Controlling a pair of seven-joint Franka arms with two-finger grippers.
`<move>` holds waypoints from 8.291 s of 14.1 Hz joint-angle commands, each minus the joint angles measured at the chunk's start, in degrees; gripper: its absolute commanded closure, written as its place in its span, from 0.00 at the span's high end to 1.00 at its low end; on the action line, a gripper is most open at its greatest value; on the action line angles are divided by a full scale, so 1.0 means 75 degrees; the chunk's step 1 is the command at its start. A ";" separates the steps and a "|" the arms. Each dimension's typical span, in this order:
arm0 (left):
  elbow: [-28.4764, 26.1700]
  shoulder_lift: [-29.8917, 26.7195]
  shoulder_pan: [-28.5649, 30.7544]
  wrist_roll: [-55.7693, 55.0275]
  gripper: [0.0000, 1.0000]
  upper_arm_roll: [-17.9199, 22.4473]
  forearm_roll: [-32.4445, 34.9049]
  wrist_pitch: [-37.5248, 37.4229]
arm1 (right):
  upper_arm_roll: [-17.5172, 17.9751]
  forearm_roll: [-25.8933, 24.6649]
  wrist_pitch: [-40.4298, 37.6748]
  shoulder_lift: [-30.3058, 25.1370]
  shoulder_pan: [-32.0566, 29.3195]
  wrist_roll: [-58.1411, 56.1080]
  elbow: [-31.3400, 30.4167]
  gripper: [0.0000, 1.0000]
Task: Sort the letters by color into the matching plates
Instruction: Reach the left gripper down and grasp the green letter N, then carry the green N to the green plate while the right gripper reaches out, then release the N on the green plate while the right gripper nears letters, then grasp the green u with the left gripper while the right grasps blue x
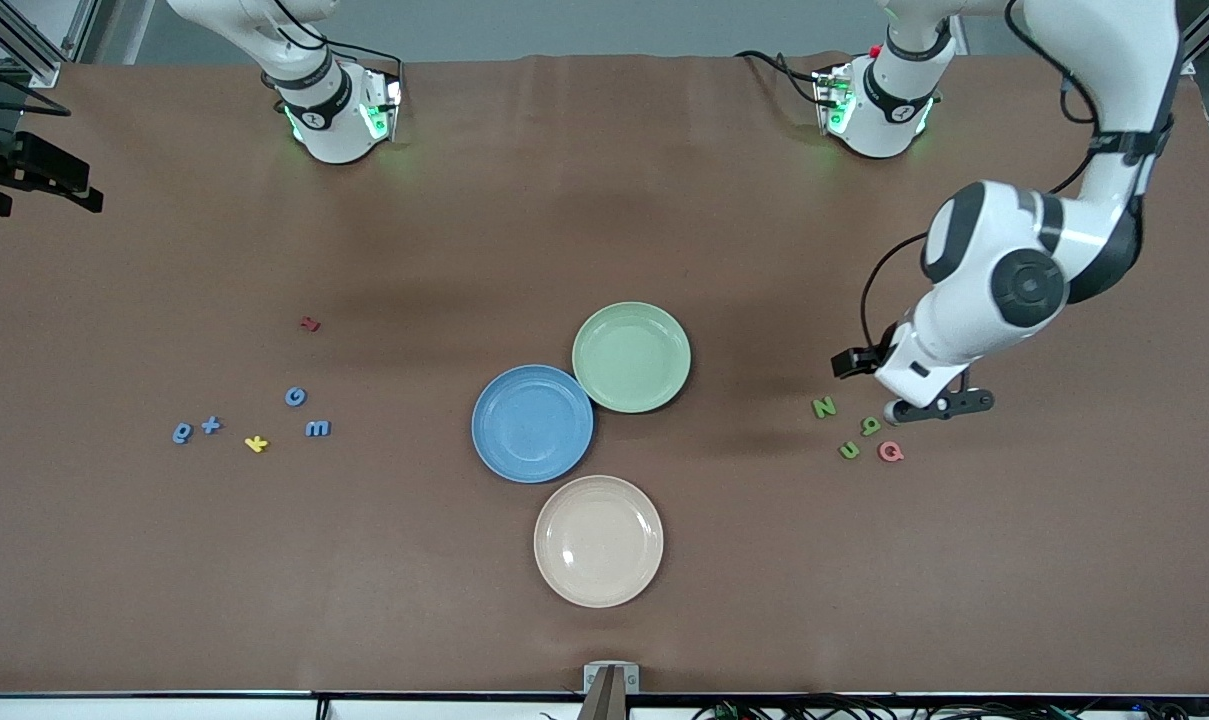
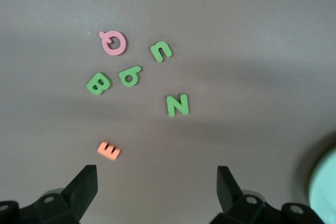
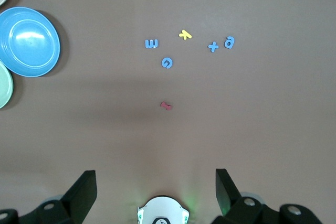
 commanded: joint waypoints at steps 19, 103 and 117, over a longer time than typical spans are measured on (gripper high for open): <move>-0.0128 0.2011 -0.0110 -0.2056 0.82 -0.0019 0.1159 0.2666 | -0.0013 0.0081 -0.0154 -0.0109 -0.0110 0.0061 -0.0168 1.00; 0.1431 0.2760 0.1449 0.0780 0.99 -0.1401 0.2553 0.1330 | 0.0069 0.0070 0.9221 0.4637 -0.1457 -0.3865 -0.3648 0.56; 0.1407 0.3171 0.1519 0.0991 0.83 -0.1343 0.2706 0.2092 | 0.0057 0.0070 0.9128 0.4953 -0.1481 -0.3900 -0.3391 0.54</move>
